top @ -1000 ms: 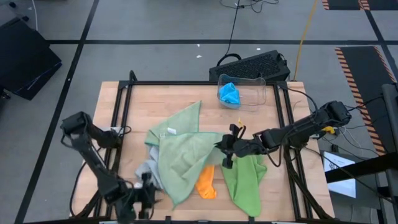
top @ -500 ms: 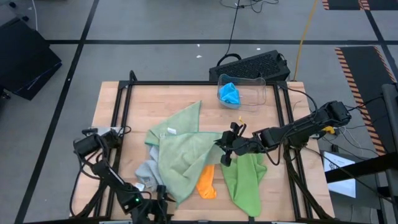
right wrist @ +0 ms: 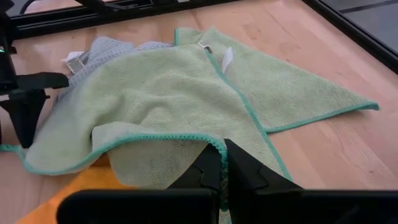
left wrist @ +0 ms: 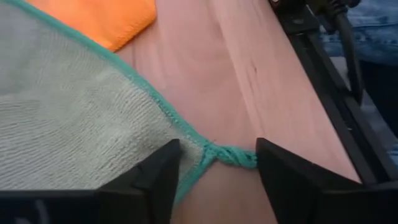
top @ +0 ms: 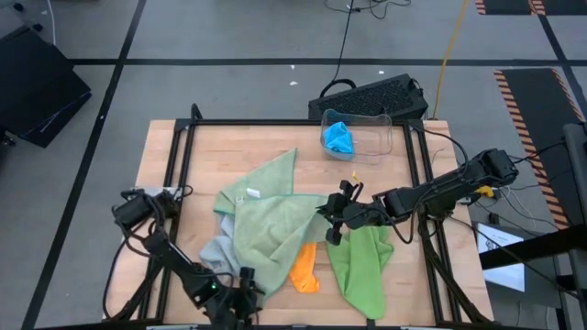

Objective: Fold microfiber towels
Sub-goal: Fold the right light green microfiber towel

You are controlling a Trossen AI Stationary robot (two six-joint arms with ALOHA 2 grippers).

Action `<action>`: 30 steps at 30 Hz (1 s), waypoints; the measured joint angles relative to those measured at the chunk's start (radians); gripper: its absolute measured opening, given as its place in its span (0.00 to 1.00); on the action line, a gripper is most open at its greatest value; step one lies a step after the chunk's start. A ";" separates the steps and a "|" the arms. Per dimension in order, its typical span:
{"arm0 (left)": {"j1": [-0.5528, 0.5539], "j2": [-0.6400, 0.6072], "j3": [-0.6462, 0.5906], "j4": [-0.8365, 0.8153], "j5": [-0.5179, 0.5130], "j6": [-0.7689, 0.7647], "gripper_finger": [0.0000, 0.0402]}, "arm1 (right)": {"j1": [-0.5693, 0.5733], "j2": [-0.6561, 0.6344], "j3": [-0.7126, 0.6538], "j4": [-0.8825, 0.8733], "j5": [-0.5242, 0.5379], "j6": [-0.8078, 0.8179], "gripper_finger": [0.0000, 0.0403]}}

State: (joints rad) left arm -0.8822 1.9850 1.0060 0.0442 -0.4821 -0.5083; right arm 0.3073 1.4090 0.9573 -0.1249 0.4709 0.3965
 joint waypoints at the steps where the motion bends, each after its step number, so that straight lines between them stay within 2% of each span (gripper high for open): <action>1: 0.006 -0.001 0.001 -0.015 0.021 0.000 0.46 | 0.000 0.000 0.000 0.000 -0.001 0.000 0.00; 3: 0.013 -0.001 0.003 -0.038 0.042 -0.003 0.37 | 0.002 0.000 0.000 0.000 -0.002 0.000 0.00; 8: 0.014 -0.003 -0.001 -0.031 0.009 0.052 0.06 | 0.019 0.000 0.000 0.000 -0.003 0.000 0.00; 9: 0.015 -0.010 -0.001 -0.039 0.004 0.054 0.04 | 0.027 0.000 0.000 0.000 -0.003 0.000 0.00; 12: 0.015 -0.057 -0.009 -0.110 -0.028 0.036 0.04 | 0.054 0.000 0.000 0.001 -0.017 0.008 0.00; 15: 0.005 -0.133 -0.008 -0.129 -0.032 0.037 0.04 | 0.092 0.000 0.000 0.056 -0.105 0.018 0.00; 17: -0.013 -0.193 -0.006 -0.139 -0.043 0.065 0.02 | 0.123 0.000 0.000 0.106 -0.160 0.006 0.00; 19: -0.039 -0.254 -0.007 -0.159 -0.080 0.124 0.02 | 0.157 0.000 0.000 0.142 -0.168 -0.001 0.00; 22: -0.084 -0.373 -0.005 -0.194 -0.193 0.220 0.03 | 0.196 0.000 0.000 0.184 -0.157 -0.021 0.00; 24: -0.116 -0.459 -0.005 -0.273 -0.299 0.255 0.02 | 0.209 0.000 0.000 0.190 -0.157 -0.024 0.00; 30: -0.134 -0.686 -0.005 -0.577 -0.615 0.212 0.02 | 0.211 0.000 0.000 0.191 -0.055 -0.048 0.00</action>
State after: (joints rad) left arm -1.0165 1.2988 1.0012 -0.5331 -1.0968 -0.2961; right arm 0.5187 1.4086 0.9577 0.0658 0.4155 0.3488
